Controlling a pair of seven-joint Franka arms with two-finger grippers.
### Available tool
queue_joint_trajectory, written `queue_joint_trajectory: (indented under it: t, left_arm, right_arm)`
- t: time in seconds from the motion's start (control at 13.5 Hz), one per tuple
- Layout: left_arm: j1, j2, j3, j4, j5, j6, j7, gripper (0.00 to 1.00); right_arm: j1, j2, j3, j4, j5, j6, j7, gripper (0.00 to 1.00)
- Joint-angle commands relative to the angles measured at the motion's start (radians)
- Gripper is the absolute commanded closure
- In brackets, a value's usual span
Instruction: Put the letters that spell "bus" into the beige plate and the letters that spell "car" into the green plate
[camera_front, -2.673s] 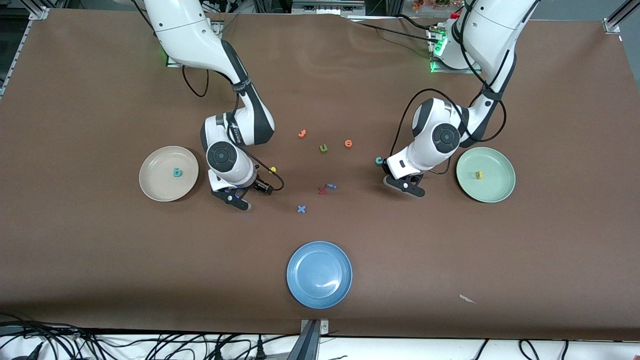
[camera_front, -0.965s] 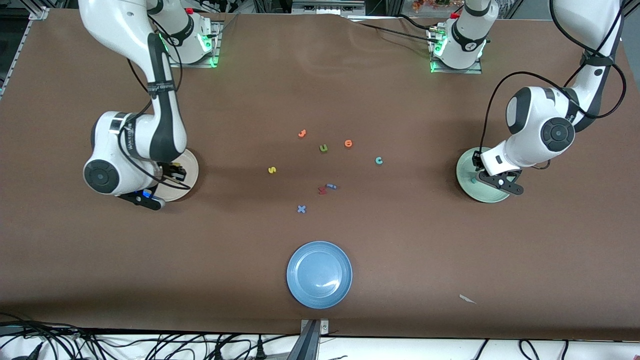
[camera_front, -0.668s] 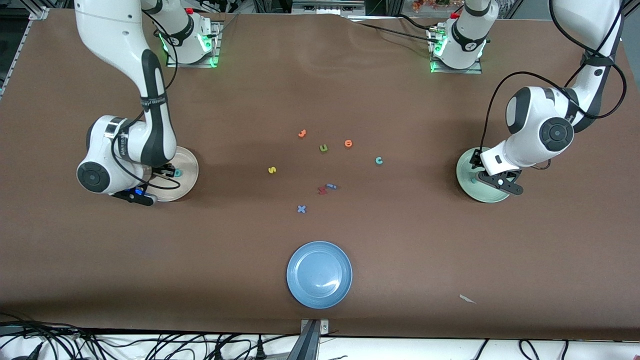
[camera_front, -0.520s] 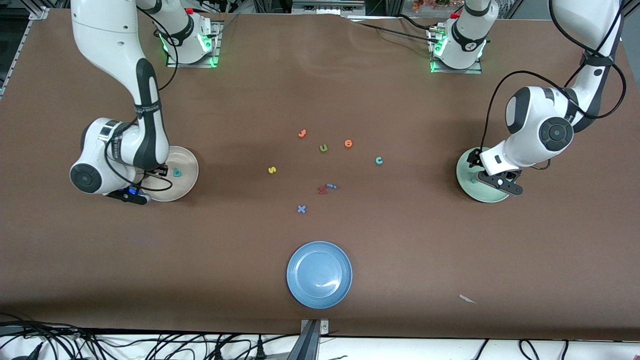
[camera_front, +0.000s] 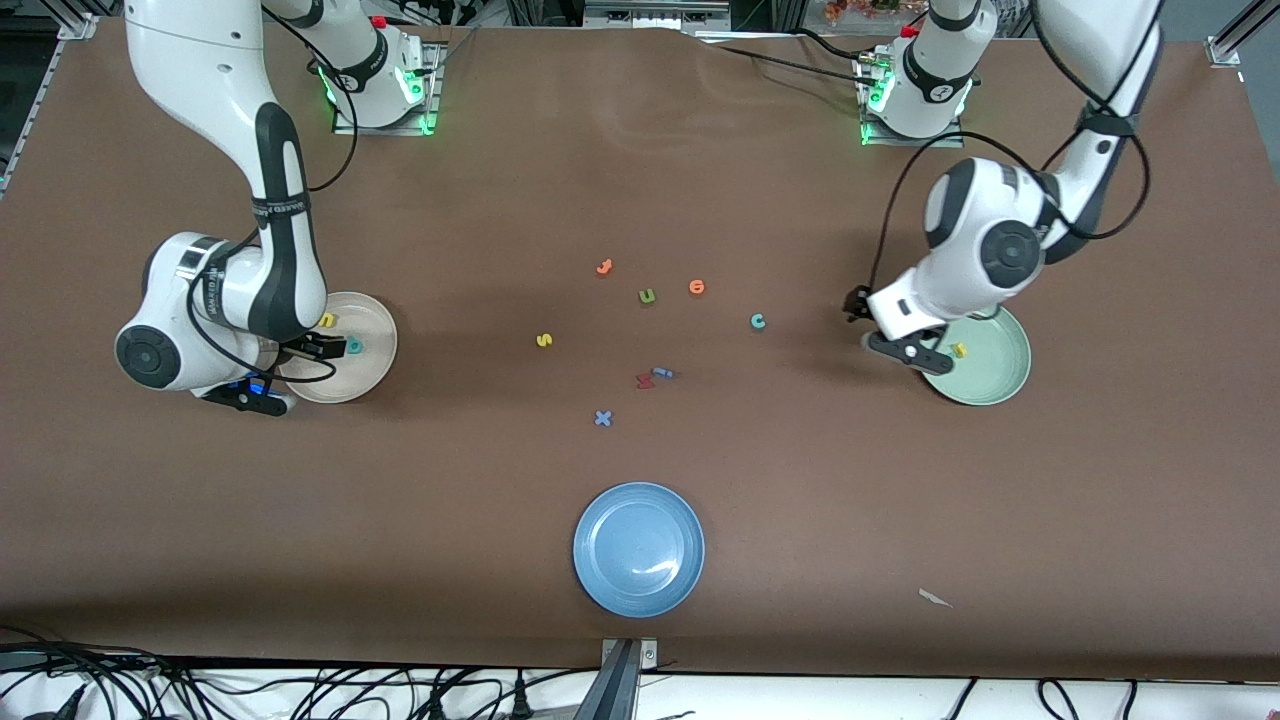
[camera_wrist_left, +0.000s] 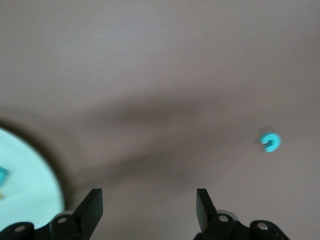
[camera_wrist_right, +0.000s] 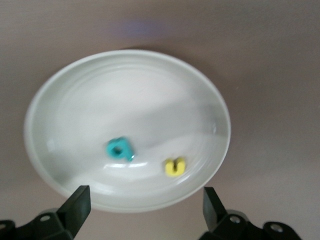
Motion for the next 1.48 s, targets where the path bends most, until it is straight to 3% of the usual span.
queue_joint_trajectory:
  t: [0.0, 0.3, 0.59, 0.97, 1.41]
  left_arm:
    - [-0.055, 0.04, -0.041, -0.006, -0.089, 0.093, -0.128, 0.16]
    - [-0.133, 0.12, -0.046, -0.005, -0.108, 0.224, -0.17, 0.17]
    - [-0.156, 0.136, -0.046, -0.005, -0.109, 0.238, -0.18, 0.26]
    - [-0.199, 0.155, -0.046, 0.007, -0.099, 0.24, -0.255, 0.26]
    - [-0.22, 0.192, -0.044, 0.026, -0.099, 0.278, -0.255, 0.3]
  right_arm:
    - [0.021, -0.012, 0.003, 0.057, 0.049, -0.09, 0.095, 0.01]
    - [0.21, -0.009, 0.005, 0.057, 0.179, -0.056, 0.354, 0.01]
    - [0.384, 0.022, 0.018, 0.036, 0.195, 0.095, 0.581, 0.01]
    - [0.415, 0.067, 0.089, 0.0, 0.303, 0.252, 0.722, 0.02]
    - [0.423, 0.071, 0.169, -0.07, 0.308, 0.457, 0.882, 0.05]
